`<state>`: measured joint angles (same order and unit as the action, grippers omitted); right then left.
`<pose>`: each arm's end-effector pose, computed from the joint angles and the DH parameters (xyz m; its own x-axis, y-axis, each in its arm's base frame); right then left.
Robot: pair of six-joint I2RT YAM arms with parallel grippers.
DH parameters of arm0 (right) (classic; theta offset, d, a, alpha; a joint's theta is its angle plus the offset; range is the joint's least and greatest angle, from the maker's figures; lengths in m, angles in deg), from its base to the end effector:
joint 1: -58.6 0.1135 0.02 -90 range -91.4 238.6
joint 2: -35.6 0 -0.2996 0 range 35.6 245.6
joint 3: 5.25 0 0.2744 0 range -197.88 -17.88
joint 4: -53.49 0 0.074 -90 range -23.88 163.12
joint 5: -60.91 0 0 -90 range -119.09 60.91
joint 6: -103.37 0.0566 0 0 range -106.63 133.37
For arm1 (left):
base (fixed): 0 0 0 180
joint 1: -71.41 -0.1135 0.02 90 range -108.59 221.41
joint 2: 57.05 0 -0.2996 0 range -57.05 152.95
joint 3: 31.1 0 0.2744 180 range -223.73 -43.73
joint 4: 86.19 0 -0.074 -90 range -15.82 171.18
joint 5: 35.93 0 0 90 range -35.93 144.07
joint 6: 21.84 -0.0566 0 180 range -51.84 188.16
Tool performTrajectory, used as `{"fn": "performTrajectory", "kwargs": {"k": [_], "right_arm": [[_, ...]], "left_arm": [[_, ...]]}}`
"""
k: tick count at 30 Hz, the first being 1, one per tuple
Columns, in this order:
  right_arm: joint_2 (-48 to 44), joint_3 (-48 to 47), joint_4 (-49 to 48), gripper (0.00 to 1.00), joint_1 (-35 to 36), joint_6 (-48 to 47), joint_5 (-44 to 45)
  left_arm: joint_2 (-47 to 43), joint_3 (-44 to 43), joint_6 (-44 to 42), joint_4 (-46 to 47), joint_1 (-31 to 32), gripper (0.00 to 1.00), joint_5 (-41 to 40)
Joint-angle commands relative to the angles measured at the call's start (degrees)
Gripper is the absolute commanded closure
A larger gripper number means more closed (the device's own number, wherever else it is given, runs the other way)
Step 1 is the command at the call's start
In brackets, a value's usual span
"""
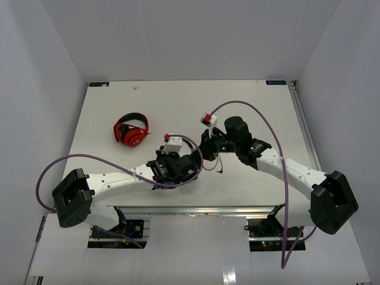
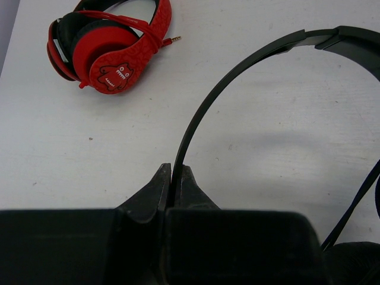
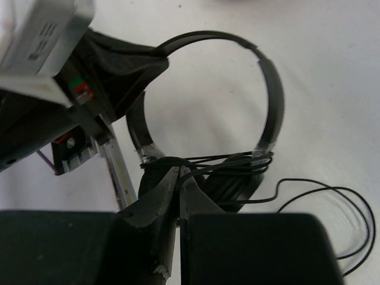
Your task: Wrap the headphones
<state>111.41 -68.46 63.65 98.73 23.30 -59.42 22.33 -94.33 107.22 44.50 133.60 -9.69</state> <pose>0.2321 0.2330 0.2966 -0.4487 -0.1836 -0.8746 -0.8477 0.3974 0.3515 0.1706 -0.2147 0.2416 -0.4664 0.2872 -0.8366 -0.0987 0.9230 0.3718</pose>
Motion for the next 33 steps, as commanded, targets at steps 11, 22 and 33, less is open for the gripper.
{"fn": "performTrajectory", "kwargs": {"k": [11,22,33], "right_arm": [[-2.18,7.74,-16.20,0.92,3.55,2.84,-8.17],[2.01,6.87,-23.70,0.84,3.46,0.96,-18.88],[1.88,10.04,-29.88,0.82,3.99,3.82,-21.79]], "left_arm": [[-2.66,-5.02,4.75,-2.83,-2.17,1.00,4.34],[-3.19,-6.62,5.31,-4.54,-2.17,1.00,4.61],[-5.26,-8.62,7.55,-6.10,-2.66,1.00,4.97]]}}
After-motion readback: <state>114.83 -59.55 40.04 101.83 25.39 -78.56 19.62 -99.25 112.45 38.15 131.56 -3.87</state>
